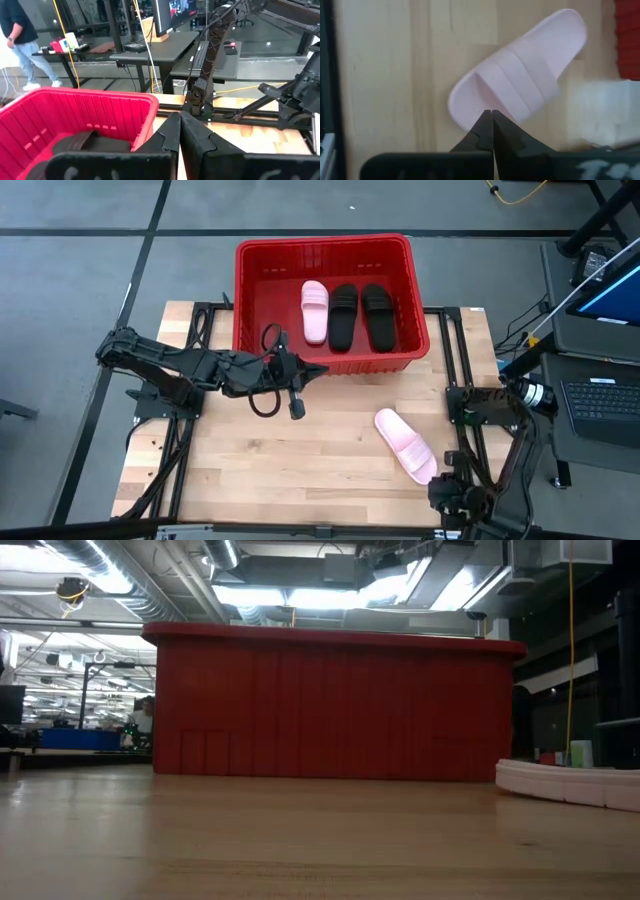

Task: Pick and place slides into bin
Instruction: Put the pink slide into the bin

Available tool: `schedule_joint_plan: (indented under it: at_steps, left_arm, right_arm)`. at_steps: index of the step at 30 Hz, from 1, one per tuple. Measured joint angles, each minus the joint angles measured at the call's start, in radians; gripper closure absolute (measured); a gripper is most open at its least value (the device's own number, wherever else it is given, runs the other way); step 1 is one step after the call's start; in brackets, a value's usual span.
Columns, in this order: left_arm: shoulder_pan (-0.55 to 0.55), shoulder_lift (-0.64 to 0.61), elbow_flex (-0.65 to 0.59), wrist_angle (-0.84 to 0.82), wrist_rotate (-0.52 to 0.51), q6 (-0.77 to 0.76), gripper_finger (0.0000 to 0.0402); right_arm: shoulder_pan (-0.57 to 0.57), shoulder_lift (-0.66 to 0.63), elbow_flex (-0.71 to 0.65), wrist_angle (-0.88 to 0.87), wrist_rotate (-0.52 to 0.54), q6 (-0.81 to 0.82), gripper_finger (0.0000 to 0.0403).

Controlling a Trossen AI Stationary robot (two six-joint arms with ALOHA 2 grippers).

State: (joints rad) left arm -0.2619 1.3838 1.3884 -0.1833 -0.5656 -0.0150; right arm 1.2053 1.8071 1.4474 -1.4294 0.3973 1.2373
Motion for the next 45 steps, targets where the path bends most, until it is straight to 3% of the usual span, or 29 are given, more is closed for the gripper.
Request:
schedule_joint_plan:
  at_steps: [9,24,45]
  left_arm:
    - [0.0,0.0,0.0,0.0,0.018,0.01,0.0398]
    - [0.0,0.0,0.0,-0.001,0.06,0.011,0.04]
    - [0.0,0.0,0.001,-0.011,0.06,0.011,0.0394]
  right_arm:
    - [0.0,0.001,-0.071,0.077,0.001,0.017,0.036]
    - [0.0,0.001,-0.193,0.182,0.003,0.049,0.0251]
    - [-0.052,0.001,-0.324,0.232,0.013,0.094,0.0259]
